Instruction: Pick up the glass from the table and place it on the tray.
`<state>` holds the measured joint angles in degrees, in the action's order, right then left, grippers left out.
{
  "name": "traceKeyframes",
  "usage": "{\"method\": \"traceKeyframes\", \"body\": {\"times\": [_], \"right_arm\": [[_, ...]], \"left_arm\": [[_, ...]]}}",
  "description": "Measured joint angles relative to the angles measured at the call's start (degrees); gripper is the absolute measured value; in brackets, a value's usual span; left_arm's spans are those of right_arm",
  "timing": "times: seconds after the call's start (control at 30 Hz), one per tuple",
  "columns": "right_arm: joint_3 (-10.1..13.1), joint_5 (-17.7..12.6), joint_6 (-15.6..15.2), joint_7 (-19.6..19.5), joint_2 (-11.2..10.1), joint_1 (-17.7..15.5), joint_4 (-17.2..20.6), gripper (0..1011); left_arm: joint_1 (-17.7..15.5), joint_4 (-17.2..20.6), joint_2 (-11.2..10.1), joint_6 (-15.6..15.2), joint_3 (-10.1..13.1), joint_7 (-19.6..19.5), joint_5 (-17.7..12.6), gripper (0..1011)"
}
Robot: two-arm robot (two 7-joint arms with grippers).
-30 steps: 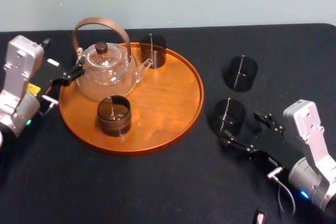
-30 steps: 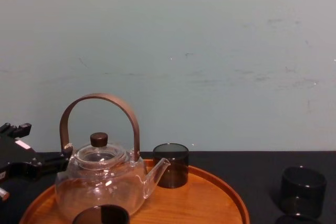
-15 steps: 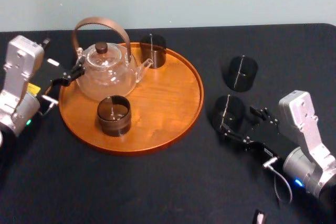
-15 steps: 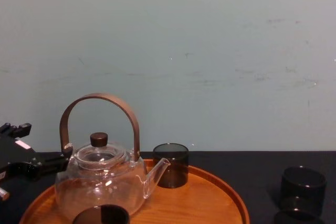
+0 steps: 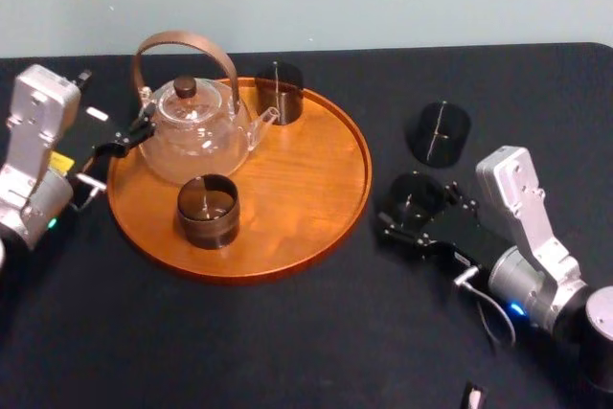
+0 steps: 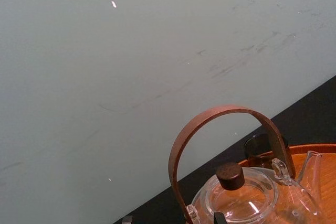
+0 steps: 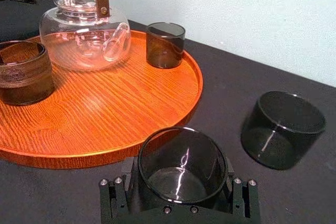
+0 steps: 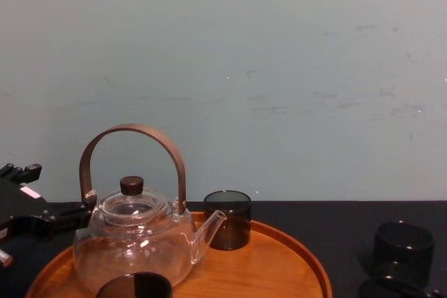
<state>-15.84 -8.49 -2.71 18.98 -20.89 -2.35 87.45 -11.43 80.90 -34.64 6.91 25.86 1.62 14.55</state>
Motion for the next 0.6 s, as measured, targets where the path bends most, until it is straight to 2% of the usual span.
{"method": "traceKeyframes", "body": {"times": [0.27,0.6], "right_arm": [[-1.2,-0.4,0.7,1.5,0.8,2.7,-3.3,1002],[-1.1,-0.5,0.7,1.4,0.8,2.5,-3.1,978]], "left_arm": [[0.0,0.0,0.0,0.0,0.0,0.0,0.0,1002],[0.0,0.0,0.0,0.0,0.0,0.0,0.0,1001]]}}
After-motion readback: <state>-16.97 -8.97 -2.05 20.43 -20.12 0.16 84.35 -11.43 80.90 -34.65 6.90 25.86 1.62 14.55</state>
